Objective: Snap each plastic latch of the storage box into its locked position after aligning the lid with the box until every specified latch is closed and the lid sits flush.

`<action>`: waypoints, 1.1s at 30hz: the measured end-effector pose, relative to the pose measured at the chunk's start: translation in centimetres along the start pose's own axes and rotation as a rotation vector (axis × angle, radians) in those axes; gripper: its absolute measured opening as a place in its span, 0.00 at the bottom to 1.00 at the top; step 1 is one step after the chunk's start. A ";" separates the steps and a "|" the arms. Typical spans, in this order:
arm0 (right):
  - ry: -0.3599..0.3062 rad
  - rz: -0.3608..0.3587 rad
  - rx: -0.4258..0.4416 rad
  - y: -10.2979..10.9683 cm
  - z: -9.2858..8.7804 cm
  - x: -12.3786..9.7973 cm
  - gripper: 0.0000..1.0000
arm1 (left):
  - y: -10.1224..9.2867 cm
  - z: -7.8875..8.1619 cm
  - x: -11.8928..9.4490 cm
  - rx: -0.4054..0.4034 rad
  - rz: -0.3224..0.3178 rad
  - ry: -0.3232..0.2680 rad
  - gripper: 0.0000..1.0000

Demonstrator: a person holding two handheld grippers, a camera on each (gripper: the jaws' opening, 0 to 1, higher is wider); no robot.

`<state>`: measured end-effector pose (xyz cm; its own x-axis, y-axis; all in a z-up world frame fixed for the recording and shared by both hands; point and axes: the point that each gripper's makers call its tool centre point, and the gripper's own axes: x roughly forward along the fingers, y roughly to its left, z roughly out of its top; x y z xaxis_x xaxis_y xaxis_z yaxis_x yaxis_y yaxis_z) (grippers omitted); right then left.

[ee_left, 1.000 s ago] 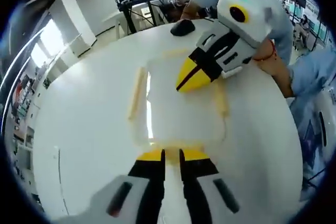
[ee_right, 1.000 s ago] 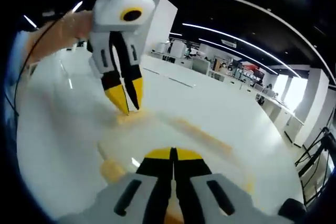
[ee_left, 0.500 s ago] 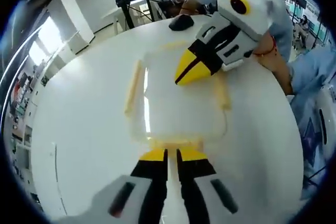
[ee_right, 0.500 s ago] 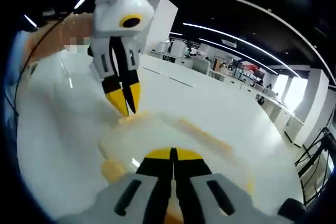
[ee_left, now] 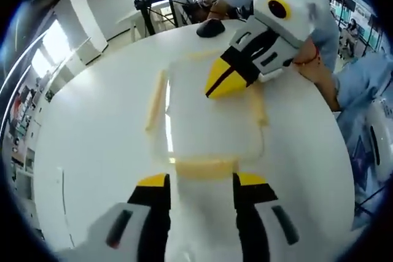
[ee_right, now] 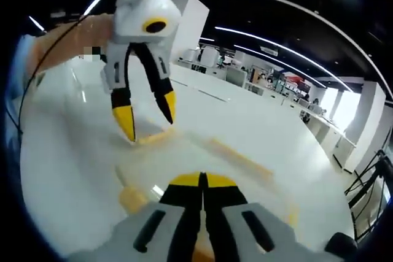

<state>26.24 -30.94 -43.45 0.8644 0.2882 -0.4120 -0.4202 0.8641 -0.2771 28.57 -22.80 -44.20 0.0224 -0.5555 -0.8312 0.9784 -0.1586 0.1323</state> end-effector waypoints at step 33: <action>-0.012 0.046 -0.013 1.1 0.2 0.0 0.00 | -1.0 0.8 1.3 -0.063 -0.113 -0.044 0.42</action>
<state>25.90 -29.92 -43.57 0.8474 0.3324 -0.4141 -0.4629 0.8445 -0.2693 27.47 -24.05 -44.97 -0.0960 -0.5724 -0.8143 0.9853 -0.1708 0.0040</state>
